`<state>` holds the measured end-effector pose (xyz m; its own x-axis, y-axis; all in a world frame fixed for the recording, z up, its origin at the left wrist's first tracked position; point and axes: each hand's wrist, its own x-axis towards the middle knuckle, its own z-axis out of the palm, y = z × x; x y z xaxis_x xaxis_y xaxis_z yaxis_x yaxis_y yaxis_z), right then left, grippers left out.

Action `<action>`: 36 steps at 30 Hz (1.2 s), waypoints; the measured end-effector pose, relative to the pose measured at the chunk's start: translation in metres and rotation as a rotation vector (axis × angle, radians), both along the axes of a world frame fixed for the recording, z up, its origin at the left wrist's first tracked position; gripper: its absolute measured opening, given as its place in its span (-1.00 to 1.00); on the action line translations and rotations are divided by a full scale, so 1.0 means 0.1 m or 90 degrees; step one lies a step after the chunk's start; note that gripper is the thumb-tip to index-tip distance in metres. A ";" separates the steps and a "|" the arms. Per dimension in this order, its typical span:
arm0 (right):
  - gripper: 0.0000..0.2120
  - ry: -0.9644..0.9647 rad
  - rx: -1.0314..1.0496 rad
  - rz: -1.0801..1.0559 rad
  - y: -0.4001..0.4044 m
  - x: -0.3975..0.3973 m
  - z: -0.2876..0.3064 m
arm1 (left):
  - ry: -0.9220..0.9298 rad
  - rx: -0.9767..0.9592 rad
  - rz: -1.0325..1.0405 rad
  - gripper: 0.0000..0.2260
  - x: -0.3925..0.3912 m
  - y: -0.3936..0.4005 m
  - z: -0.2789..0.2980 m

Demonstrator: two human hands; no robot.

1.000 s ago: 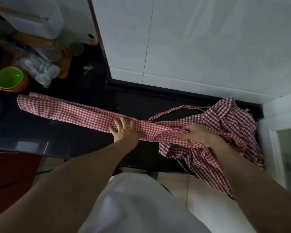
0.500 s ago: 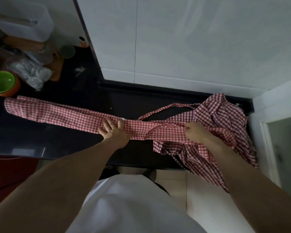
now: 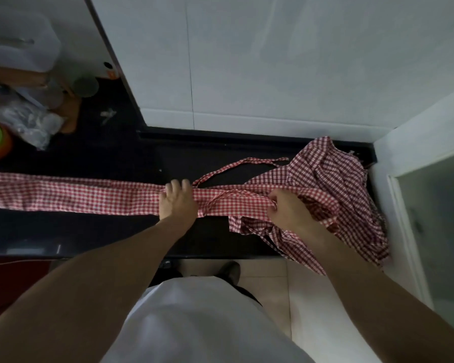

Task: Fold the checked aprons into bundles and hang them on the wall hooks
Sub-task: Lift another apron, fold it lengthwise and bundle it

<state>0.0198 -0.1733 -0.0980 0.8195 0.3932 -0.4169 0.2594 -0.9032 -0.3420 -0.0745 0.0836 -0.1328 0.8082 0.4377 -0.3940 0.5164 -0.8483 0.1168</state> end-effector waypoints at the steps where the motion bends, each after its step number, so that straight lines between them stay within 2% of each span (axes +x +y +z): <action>1: -0.77 -0.006 0.015 -0.001 -0.02 -0.05 0.01 | 0.005 -0.049 0.011 -0.53 0.04 -0.07 0.01; 3: -0.68 -0.046 0.020 0.014 -0.09 -0.16 -0.02 | 0.044 -0.097 0.057 -0.48 0.08 -0.13 0.01; 6: -0.62 -0.083 -0.030 0.006 -0.27 -0.32 -0.06 | 0.067 -0.092 0.084 -0.48 0.12 -0.10 -0.09; 7: -0.64 -0.097 -0.041 0.012 -0.36 -0.33 -0.09 | 0.073 -0.092 0.097 -0.50 0.12 -0.08 -0.13; 9: -0.81 -0.105 -0.044 0.019 -0.57 -0.29 -0.12 | 0.088 -0.091 0.112 -0.51 0.12 -0.07 -0.18; 10: -0.86 -0.067 -0.044 0.013 -0.68 -0.23 -0.08 | 0.092 -0.089 0.113 -0.52 0.11 -0.07 -0.19; 12: -0.76 0.053 -0.048 0.007 -0.93 -0.06 0.05 | 0.081 -0.083 0.109 -0.55 0.09 -0.07 -0.21; 14: -0.76 0.094 0.000 -0.028 -1.17 0.08 0.26 | 0.071 -0.075 0.103 -0.57 0.08 -0.07 -0.23; 16: -0.80 0.036 0.077 -0.094 -1.36 0.19 0.47 | 0.072 -0.071 0.103 -0.57 0.08 -0.05 -0.25; 18: -0.94 -0.070 0.122 -0.136 -1.45 0.24 0.60 | 0.072 -0.072 0.104 -0.56 0.08 -0.04 -0.26; 20: -0.91 -0.113 0.165 -0.215 -1.49 0.28 0.60 | 0.079 -0.073 0.101 -0.55 0.09 -0.03 -0.25; 26: -0.89 0.089 0.239 -0.420 -1.55 0.37 0.43 | 0.091 -0.072 0.105 -0.47 0.12 -0.01 -0.25; 28: -0.86 0.116 0.262 -0.478 -1.50 0.40 0.35 | 0.094 -0.072 0.109 -0.46 0.12 -0.02 -0.24; 32: -0.73 0.036 0.234 -0.523 -1.30 0.45 0.27 | 0.106 -0.065 0.100 -0.31 0.10 -0.04 -0.19; 36: -0.65 -0.136 0.116 -0.691 -1.15 0.52 0.28 | 0.110 -0.056 0.087 -0.26 0.11 -0.07 -0.17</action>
<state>0.0716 -0.2885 -0.0700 0.8129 -0.5324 -0.2360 -0.5661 -0.6272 -0.5350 -0.0635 0.0770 -0.1499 0.6610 0.4969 -0.5623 0.6450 -0.7592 0.0872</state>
